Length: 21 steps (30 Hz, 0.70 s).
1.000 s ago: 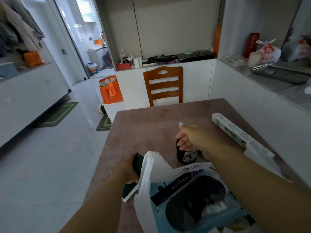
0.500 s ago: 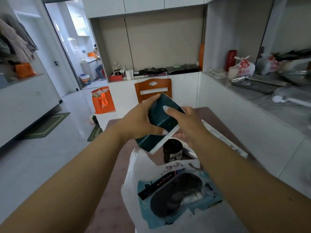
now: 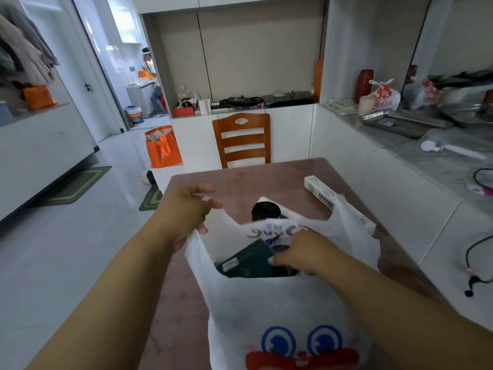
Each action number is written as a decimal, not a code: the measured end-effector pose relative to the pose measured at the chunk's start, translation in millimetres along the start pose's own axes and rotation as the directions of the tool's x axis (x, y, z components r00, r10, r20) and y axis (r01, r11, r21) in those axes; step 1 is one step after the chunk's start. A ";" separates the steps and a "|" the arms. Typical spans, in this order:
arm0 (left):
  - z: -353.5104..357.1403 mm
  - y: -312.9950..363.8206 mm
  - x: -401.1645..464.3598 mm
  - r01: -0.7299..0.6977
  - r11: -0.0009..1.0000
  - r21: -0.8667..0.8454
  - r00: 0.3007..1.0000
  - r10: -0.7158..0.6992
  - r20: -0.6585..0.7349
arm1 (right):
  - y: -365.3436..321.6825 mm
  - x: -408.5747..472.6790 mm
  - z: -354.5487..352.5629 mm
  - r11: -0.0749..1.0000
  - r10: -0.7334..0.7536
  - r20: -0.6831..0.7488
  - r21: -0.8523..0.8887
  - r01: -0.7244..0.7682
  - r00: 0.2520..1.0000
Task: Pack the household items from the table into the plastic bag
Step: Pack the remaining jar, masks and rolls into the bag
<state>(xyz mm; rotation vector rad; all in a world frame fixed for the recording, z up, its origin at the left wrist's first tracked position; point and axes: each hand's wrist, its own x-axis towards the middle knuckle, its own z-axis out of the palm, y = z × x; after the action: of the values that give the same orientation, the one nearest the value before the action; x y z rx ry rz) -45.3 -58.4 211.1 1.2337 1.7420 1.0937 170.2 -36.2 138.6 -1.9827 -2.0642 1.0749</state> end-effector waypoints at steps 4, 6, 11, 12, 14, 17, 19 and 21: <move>7.4 0.8 -9.8 -0.030 0.995 -0.099 1.000 0.030 0.006 | -10.8 4.7 -5.5 0.999 -0.041 0.010 -0.004 0.041 0.999; 9.1 1.0 -9.4 -0.006 0.989 -0.151 1.000 0.008 0.008 | -18.0 16.0 -18.3 0.997 -0.070 -0.026 0.042 0.071 0.997; 9.8 0.6 -6.3 0.046 0.956 -0.290 0.996 -0.023 0.084 | -42.2 68.5 -57.4 0.980 -0.081 -0.167 0.165 0.109 0.983; 10.1 0.3 -5.6 0.052 0.952 -0.301 0.995 -0.025 0.094 | -46.6 79.9 -63.0 0.983 -0.071 -0.186 0.155 0.100 0.980; 9.7 -0.9 -1.8 0.068 0.939 -0.337 0.995 -0.038 0.097 | -50.8 109.3 -67.2 0.990 -0.060 -0.219 0.109 0.085 0.974; 8.8 -4.0 6.5 0.096 0.916 -0.391 0.993 -0.059 0.104 | -50.4 149.0 -54.4 0.998 -0.061 -0.187 -0.011 0.060 0.981; 9.1 -6.4 11.7 0.088 0.906 -0.414 0.993 -0.047 0.107 | -46.7 173.2 -38.0 0.994 -0.077 -0.124 -0.085 0.067 0.989; 10.0 -8.8 16.5 0.073 0.900 -0.430 0.994 -0.031 0.103 | -41.4 194.1 -22.7 0.987 -0.083 -0.054 -0.141 0.075 0.995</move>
<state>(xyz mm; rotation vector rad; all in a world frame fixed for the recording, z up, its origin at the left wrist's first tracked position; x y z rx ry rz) -43.9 -41.9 197.9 0.9369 1.3532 1.2844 116.4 152.3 100.2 -1.9486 -2.2214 0.8685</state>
